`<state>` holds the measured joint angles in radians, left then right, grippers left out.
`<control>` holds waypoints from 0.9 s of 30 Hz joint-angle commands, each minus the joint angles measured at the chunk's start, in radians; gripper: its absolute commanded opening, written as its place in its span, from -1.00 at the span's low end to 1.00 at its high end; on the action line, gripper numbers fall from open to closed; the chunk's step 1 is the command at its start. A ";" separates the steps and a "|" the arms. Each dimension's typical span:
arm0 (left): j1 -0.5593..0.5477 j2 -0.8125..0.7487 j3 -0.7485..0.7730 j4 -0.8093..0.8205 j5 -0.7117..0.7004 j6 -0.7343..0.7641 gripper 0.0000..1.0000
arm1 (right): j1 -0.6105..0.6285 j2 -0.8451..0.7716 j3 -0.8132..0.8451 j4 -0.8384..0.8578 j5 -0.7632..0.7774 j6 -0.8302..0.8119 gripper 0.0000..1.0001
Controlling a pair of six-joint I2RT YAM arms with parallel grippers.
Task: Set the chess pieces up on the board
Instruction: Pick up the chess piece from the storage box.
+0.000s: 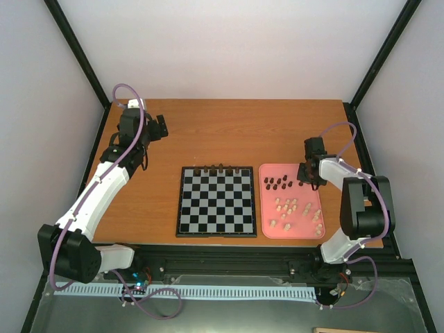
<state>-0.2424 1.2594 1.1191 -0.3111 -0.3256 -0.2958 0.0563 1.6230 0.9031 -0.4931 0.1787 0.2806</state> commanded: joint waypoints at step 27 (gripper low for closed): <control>-0.003 0.000 0.024 0.014 -0.019 0.001 0.99 | 0.375 0.076 0.374 -0.080 -0.120 0.008 -0.94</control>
<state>-0.2424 1.2594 1.1191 -0.3111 -0.3328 -0.2958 0.3115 1.5799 1.2106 -0.5381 0.0929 0.2802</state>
